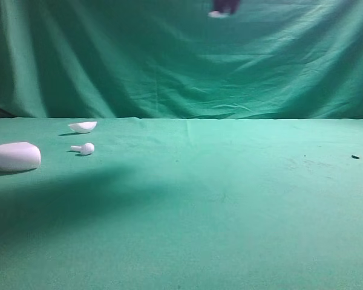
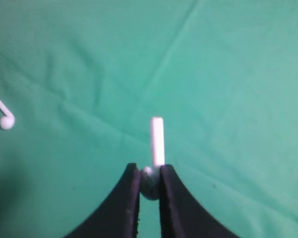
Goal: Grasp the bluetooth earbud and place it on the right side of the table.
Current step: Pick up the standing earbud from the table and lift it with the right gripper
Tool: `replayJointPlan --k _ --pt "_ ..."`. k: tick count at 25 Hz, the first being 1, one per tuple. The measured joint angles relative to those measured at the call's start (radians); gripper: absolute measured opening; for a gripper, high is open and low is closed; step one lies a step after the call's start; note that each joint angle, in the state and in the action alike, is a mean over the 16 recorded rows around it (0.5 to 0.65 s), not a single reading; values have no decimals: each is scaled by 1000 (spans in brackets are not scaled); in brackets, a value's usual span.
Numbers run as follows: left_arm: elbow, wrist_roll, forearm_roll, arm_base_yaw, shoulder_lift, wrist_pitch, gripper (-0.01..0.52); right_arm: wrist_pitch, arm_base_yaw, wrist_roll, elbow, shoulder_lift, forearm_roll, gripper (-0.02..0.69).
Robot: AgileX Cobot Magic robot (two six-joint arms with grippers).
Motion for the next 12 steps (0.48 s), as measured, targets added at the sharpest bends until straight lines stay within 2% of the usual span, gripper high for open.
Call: replayJointPlan --k 6,12 --pt "0 0 0 0 0 0 0 -81 -131 44 324 -234 -7 76" --pt "0 0 0 0 0 0 0 -251 -239 88 696 -380 -13 76"
